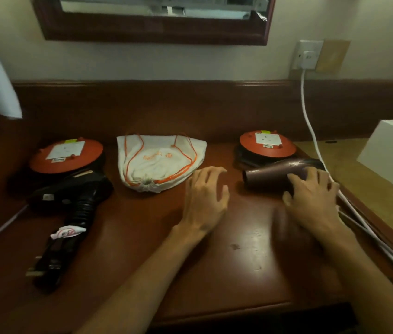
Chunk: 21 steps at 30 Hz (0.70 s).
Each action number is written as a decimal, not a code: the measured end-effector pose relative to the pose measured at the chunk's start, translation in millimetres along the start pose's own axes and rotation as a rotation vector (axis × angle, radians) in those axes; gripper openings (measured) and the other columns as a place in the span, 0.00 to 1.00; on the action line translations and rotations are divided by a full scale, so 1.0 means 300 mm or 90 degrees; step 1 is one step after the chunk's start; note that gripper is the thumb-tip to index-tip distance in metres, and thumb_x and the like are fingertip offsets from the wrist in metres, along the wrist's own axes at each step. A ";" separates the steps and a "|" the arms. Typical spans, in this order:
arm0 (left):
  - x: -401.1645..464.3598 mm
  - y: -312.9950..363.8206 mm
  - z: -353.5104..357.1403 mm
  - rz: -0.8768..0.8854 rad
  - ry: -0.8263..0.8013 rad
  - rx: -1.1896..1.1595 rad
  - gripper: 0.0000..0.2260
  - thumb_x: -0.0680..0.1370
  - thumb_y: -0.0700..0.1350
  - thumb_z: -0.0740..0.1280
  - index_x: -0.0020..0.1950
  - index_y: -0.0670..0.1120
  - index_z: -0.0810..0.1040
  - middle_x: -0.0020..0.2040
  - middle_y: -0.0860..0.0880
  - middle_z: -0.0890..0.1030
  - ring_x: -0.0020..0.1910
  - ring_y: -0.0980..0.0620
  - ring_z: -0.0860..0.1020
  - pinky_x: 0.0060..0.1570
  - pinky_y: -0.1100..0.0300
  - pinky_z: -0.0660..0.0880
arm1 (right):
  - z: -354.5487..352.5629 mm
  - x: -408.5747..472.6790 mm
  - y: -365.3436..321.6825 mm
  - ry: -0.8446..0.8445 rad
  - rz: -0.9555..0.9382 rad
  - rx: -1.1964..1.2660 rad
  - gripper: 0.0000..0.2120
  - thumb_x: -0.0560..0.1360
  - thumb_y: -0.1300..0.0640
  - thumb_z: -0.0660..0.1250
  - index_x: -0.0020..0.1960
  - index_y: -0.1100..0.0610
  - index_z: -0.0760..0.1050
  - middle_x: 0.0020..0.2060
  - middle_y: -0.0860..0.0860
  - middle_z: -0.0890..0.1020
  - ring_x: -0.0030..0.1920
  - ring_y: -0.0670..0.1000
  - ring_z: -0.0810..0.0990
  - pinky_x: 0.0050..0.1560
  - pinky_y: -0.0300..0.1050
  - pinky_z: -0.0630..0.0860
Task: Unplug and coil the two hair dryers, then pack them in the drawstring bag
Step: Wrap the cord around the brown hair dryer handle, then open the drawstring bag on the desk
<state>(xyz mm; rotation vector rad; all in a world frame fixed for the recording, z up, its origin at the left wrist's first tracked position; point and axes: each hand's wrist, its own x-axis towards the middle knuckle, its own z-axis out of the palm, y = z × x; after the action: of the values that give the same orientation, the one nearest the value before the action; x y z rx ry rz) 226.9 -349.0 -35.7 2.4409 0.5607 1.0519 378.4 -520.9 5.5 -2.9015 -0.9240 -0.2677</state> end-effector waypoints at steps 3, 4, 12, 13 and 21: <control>0.015 -0.124 -0.143 -0.009 0.039 0.104 0.11 0.79 0.46 0.68 0.61 0.48 0.80 0.59 0.49 0.79 0.62 0.50 0.73 0.60 0.57 0.71 | 0.018 -0.019 -0.181 0.068 -0.106 0.191 0.14 0.78 0.53 0.67 0.62 0.54 0.78 0.61 0.56 0.76 0.65 0.59 0.69 0.65 0.60 0.67; 0.026 -0.165 -0.188 -0.022 0.042 0.138 0.10 0.79 0.46 0.69 0.60 0.48 0.80 0.59 0.48 0.80 0.62 0.49 0.73 0.60 0.54 0.72 | 0.027 -0.018 -0.246 0.053 -0.142 0.264 0.12 0.78 0.54 0.67 0.60 0.55 0.79 0.58 0.55 0.79 0.62 0.58 0.72 0.64 0.58 0.70; 0.083 -0.428 -0.344 -0.204 -0.068 0.245 0.11 0.82 0.50 0.67 0.59 0.45 0.82 0.59 0.44 0.80 0.61 0.45 0.74 0.56 0.52 0.71 | 0.092 0.032 -0.674 -0.049 -0.309 0.534 0.07 0.79 0.60 0.67 0.56 0.58 0.81 0.50 0.52 0.84 0.42 0.43 0.78 0.39 0.29 0.74; 0.066 -0.446 -0.335 -0.233 -0.073 0.201 0.11 0.82 0.50 0.68 0.59 0.45 0.82 0.59 0.44 0.80 0.60 0.47 0.74 0.53 0.55 0.72 | 0.102 0.035 -0.708 -0.063 -0.303 0.559 0.09 0.80 0.60 0.67 0.59 0.58 0.80 0.51 0.52 0.84 0.42 0.42 0.79 0.38 0.28 0.73; 0.042 -0.459 -0.305 -0.244 -0.132 -0.023 0.10 0.79 0.43 0.73 0.60 0.50 0.82 0.50 0.54 0.83 0.45 0.60 0.79 0.43 0.73 0.75 | 0.245 0.093 -0.778 -0.123 -0.317 0.588 0.17 0.75 0.46 0.74 0.58 0.55 0.82 0.48 0.50 0.82 0.45 0.45 0.79 0.43 0.36 0.75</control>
<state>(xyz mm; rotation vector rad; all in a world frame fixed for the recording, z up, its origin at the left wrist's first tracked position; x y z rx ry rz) 139.2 -208.3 -43.4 2.2508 0.8837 0.6405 275.8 -305.4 -55.0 -1.8529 -1.3313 0.3406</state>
